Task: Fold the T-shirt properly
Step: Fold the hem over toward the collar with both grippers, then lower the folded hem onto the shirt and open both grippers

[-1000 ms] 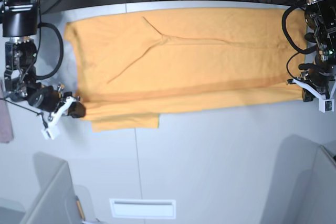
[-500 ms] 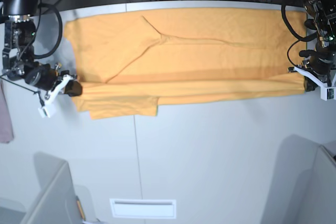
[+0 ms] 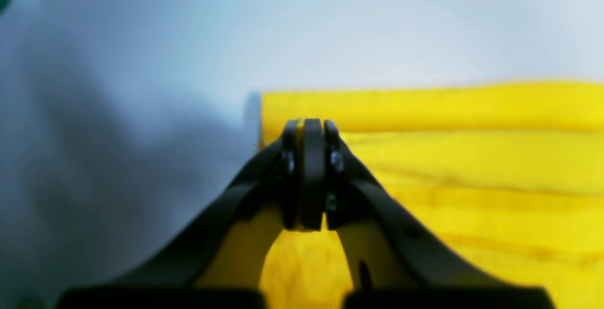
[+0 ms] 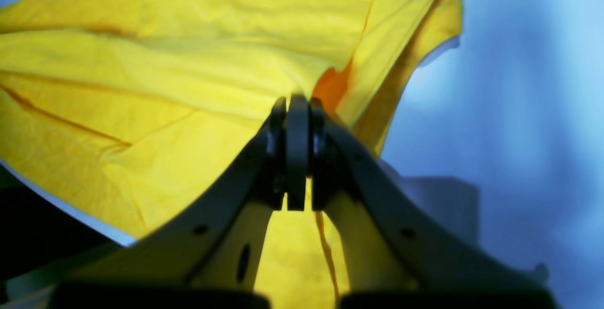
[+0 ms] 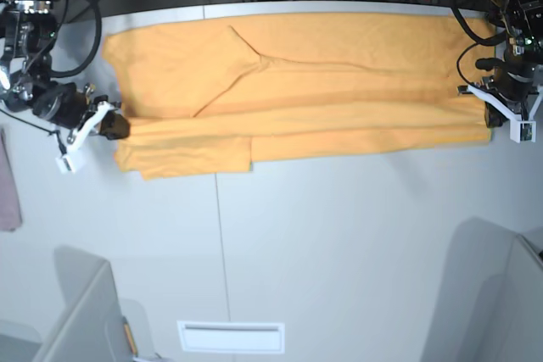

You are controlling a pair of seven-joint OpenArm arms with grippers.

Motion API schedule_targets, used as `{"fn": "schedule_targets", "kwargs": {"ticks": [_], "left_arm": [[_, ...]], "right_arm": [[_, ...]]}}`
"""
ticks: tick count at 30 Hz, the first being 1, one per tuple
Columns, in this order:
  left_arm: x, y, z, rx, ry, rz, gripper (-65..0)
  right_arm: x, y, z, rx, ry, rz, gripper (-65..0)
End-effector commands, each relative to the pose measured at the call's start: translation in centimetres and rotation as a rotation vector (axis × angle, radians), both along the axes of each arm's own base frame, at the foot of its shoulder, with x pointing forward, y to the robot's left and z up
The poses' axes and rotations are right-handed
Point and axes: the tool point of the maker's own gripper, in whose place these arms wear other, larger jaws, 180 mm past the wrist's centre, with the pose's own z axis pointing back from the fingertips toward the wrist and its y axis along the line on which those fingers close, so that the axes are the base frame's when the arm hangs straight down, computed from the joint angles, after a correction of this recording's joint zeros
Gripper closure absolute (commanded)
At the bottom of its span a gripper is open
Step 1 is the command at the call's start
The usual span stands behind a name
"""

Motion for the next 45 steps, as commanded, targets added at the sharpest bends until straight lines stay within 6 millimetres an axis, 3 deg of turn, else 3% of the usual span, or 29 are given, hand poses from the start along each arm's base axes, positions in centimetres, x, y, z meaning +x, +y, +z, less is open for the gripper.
{"fn": "schedule_targets", "kwargs": {"ticks": [1,5,12,22,27,31,36,45], "left_arm": [[0.5,0.5,1.3,0.032,-0.036,-0.01,0.0],[-0.1,0.5,0.9,0.035,-0.015,-0.012,0.0],[-1.0,-0.3,1.2,0.046,-0.008,-0.037,0.0],[-2.3,-0.3,0.5,0.056,0.032,-0.042,0.0],[-2.7,1.7,1.7,0.082,0.01,0.012,0.0],[-3.2,1.8,1.4,0.09,0.028,0.012,0.0],[-4.1,1.4,0.5,0.07,0.052,0.021,0.0],[-4.1,-0.8,-1.0,0.025,0.077,-0.02,0.0]], "right_arm": [[0.7,-0.9,1.2,-0.011,-0.04,-0.009,0.0],[0.4,-1.3,1.2,-0.019,-0.035,-0.013,0.0],[-1.8,-1.1,-0.4,-0.019,0.02,-0.009,0.0],[-2.9,-0.4,0.1,-0.033,0.016,0.025,0.0],[-3.5,-1.9,0.1,-0.045,0.032,-0.016,0.0],[-3.7,-2.1,0.0,-0.048,0.039,-0.017,0.0],[-4.6,-1.5,-0.7,-0.031,0.059,-0.021,0.0],[-5.7,-0.9,-1.6,-0.01,0.087,-0.032,0.0]]}}
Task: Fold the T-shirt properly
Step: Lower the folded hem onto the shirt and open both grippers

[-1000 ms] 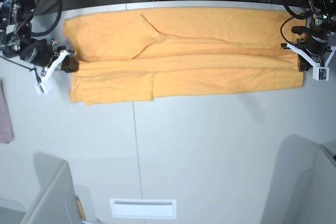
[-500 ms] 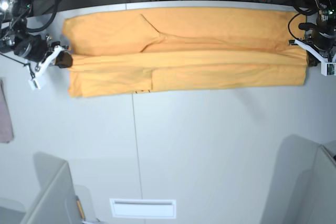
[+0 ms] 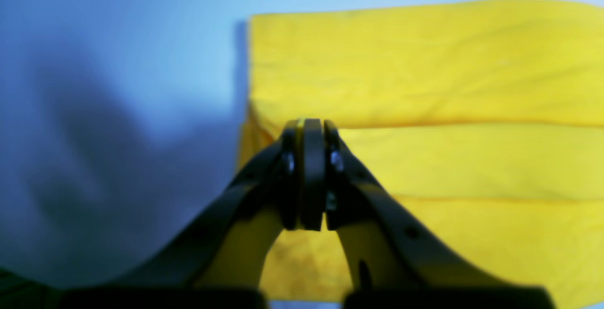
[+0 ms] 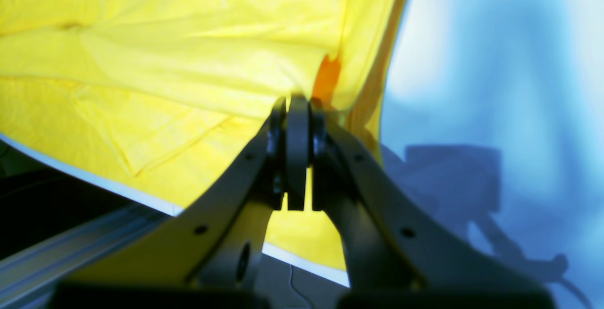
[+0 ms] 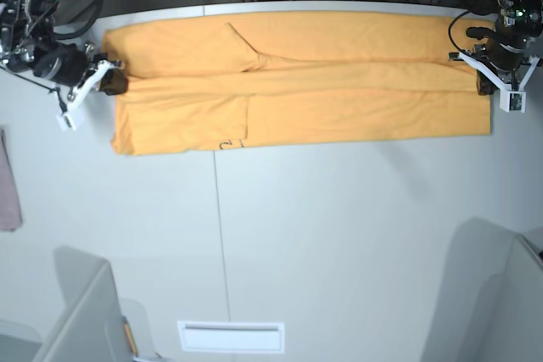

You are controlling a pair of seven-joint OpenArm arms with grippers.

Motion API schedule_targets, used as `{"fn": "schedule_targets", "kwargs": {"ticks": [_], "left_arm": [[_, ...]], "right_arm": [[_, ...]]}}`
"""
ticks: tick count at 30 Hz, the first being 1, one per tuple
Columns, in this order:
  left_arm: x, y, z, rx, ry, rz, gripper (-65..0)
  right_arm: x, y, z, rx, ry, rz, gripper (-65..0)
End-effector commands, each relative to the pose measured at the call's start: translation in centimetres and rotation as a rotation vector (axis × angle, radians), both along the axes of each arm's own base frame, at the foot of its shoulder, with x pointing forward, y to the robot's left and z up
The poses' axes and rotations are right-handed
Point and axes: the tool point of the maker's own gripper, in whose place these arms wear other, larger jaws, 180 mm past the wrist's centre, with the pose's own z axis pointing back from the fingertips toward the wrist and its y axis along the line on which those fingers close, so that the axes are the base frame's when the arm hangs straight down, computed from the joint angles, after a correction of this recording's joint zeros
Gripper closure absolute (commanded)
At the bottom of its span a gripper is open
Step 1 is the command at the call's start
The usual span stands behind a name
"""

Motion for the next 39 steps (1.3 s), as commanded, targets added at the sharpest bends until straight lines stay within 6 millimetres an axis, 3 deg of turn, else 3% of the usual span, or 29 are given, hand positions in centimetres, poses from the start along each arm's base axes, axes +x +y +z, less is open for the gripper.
{"fn": "schedule_targets", "kwargs": {"ticks": [1,18,19,22,26,29,32,33,35,36,37,39], "left_arm": [[0.5,0.4,0.9,0.023,-0.029,-0.004,0.0],[0.4,0.8,1.0,0.029,-0.028,0.007,0.0],[0.4,0.8,1.0,0.029,-0.028,0.007,0.0],[0.4,0.9,1.0,0.031,-0.029,0.007,-20.9],[0.7,0.9,1.4,0.035,-0.039,0.003,-40.6],[1.0,0.7,1.5,0.022,-0.053,0.007,-44.6],[2.8,0.0,1.9,-0.008,-0.112,0.026,-40.5],[3.3,-0.2,2.0,-0.02,-0.131,0.04,-35.7],[4.2,-0.1,2.0,-0.012,-0.147,0.051,-20.2],[4.5,0.1,2.0,0.005,-0.149,0.059,-9.9],[4.7,0.5,2.0,0.027,-0.146,0.066,0.0],[4.9,0.8,1.7,0.058,-0.14,0.084,0.0]], "right_arm": [[0.9,-0.4,0.9,-0.005,-0.042,0.001,0.0],[0.3,-0.8,0.7,-0.013,-0.006,0.001,0.0],[0.3,-0.8,0.7,-0.013,-0.008,0.0,-4.7],[0.4,-1.6,1.1,-0.024,-0.02,-0.021,-19.5],[0.8,-2.9,2.4,-0.049,-0.063,-0.054,-21.6],[1.6,-2.6,3.3,-0.054,-0.098,-0.042,-21.5],[4.2,-2.2,4.5,-0.041,-0.153,-0.037,-19.4],[4.7,-1.6,4.3,-0.029,-0.151,-0.021,-16.1],[6.2,-0.8,4.0,-0.012,-0.148,0.005,-4.8],[6.7,-0.3,3.6,0.002,-0.136,0.015,0.0],[7.3,0.1,3.2,0.017,-0.128,0.018,0.0],[8.5,0.4,2.3,0.041,-0.102,0.01,0.0]]}}
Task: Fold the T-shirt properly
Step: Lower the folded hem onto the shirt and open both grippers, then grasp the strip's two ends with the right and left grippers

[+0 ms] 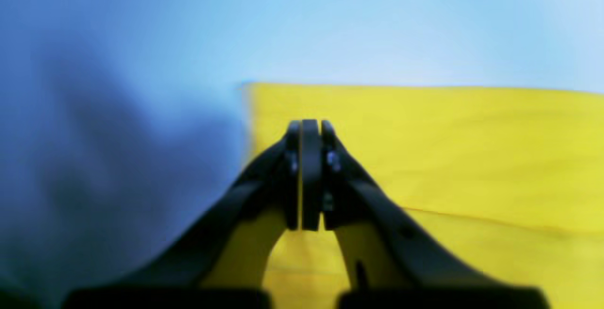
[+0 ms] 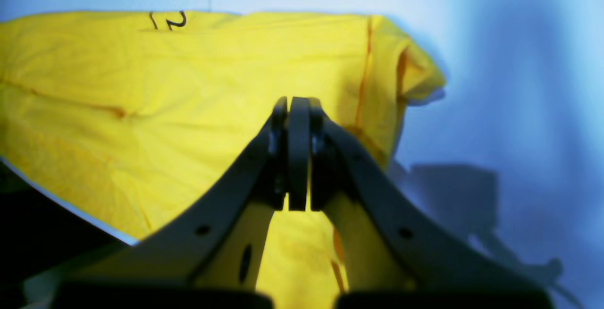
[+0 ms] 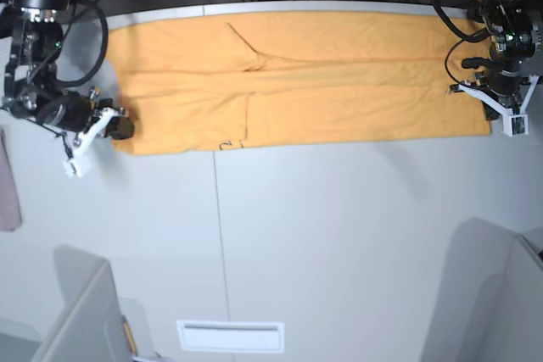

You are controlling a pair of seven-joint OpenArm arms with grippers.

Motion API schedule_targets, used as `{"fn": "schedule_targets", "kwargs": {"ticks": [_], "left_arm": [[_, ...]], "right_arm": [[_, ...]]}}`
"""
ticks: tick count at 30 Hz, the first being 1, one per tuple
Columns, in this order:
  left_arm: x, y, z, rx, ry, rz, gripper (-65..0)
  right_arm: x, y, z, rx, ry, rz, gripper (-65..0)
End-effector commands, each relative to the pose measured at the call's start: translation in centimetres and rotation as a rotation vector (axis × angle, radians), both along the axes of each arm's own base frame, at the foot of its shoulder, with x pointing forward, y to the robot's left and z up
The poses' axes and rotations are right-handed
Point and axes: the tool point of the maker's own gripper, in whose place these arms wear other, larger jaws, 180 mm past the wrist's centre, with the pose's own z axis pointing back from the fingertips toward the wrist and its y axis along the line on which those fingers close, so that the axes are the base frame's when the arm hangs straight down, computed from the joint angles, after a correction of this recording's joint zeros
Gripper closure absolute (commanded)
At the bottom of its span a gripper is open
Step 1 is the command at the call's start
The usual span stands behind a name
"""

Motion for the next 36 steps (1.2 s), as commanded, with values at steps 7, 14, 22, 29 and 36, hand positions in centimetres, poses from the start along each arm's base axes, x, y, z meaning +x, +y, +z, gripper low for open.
{"fn": "schedule_targets", "kwargs": {"ticks": [7,14,22,29,36], "left_arm": [[-0.2,1.4,0.6,0.098,0.008,0.009,0.0],[-0.2,1.4,0.5,0.097,0.011,0.01,0.0],[0.1,-0.7,-0.1,-0.006,-0.027,0.007,0.0],[-1.6,-0.7,-1.6,-0.039,-0.001,0.016,0.0],[-3.6,1.0,-5.3,-0.058,-0.01,0.067,0.0]], "right_arm": [[4.5,-2.3,-1.1,0.02,-0.021,-0.084,0.0],[4.5,-4.1,-5.1,0.001,0.04,-0.153,0.0],[3.5,0.1,1.3,-0.024,-0.178,0.023,0.0],[-2.8,3.6,1.3,-0.034,-0.13,0.163,0.0],[-5.0,4.0,-2.9,-0.159,-0.076,0.15,0.0]]}}
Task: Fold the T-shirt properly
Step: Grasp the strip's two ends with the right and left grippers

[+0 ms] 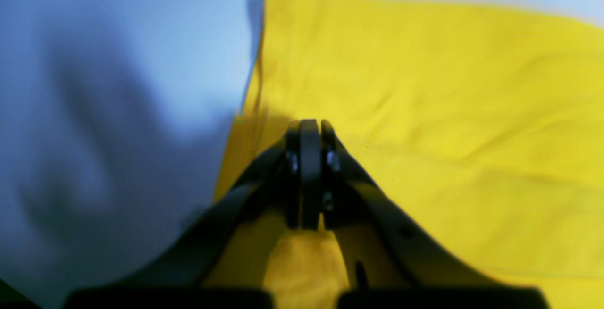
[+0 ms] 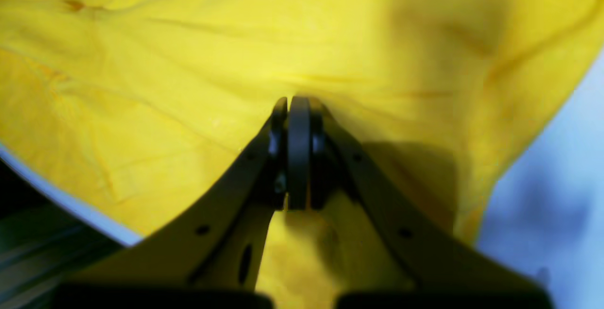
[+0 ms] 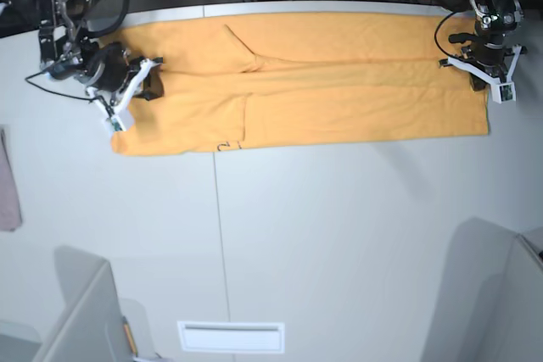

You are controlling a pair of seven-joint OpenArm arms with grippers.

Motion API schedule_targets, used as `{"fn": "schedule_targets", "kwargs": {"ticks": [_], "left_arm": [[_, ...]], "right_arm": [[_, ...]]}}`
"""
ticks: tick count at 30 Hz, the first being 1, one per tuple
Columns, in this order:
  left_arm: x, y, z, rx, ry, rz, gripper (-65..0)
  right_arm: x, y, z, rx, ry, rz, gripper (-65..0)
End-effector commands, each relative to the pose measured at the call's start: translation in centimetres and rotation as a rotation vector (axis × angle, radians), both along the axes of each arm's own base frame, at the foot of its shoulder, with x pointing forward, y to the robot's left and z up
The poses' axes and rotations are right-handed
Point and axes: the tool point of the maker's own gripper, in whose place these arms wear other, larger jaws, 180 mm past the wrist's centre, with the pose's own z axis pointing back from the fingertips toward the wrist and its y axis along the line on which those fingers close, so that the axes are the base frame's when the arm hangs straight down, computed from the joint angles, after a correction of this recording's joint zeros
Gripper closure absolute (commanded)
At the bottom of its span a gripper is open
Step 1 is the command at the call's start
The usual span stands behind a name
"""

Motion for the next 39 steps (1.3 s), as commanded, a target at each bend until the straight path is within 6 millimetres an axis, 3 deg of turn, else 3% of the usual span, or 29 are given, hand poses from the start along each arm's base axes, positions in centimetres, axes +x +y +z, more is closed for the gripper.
{"fn": "schedule_targets", "kwargs": {"ticks": [1,6,12,18,24,27,30,33,38,39], "left_arm": [[0.3,0.8,0.4,0.018,-0.029,0.003,0.0],[0.8,1.8,-2.2,-0.022,-0.027,0.059,0.0],[4.8,4.6,-3.4,-0.054,-0.033,0.113,0.0],[8.8,5.6,-0.6,-0.04,-0.123,0.11,0.0],[9.6,6.9,4.9,0.025,-0.169,0.098,0.0],[9.1,7.8,8.4,0.066,-0.201,0.119,0.0],[8.6,7.1,10.4,0.116,-0.2,0.037,0.0],[7.6,6.8,10.1,0.13,-0.172,-0.033,0.0],[6.2,7.9,9.6,0.125,-0.151,-0.04,0.0],[6.1,8.0,9.1,0.113,-0.142,-0.046,-4.3]], "right_arm": [[0.6,-0.4,0.2,-0.023,-0.026,0.001,0.0],[1.1,-0.6,-1.7,-0.088,-0.003,-0.013,0.0],[3.4,1.0,-2.0,-0.045,0.018,-0.037,0.0],[6.1,2.4,-0.4,-0.023,-0.007,-0.027,0.0],[6.6,3.7,4.6,-0.044,-0.147,0.037,0.0],[6.1,5.0,7.2,-0.041,-0.229,0.073,0.0],[4.8,5.9,8.2,-0.031,-0.239,0.082,0.0],[3.1,5.8,7.9,-0.024,-0.212,0.06,0.0],[0.4,6.2,6.4,0.01,-0.172,0.034,0.0],[0.0,6.3,6.3,0.019,-0.174,0.031,0.0]]}}
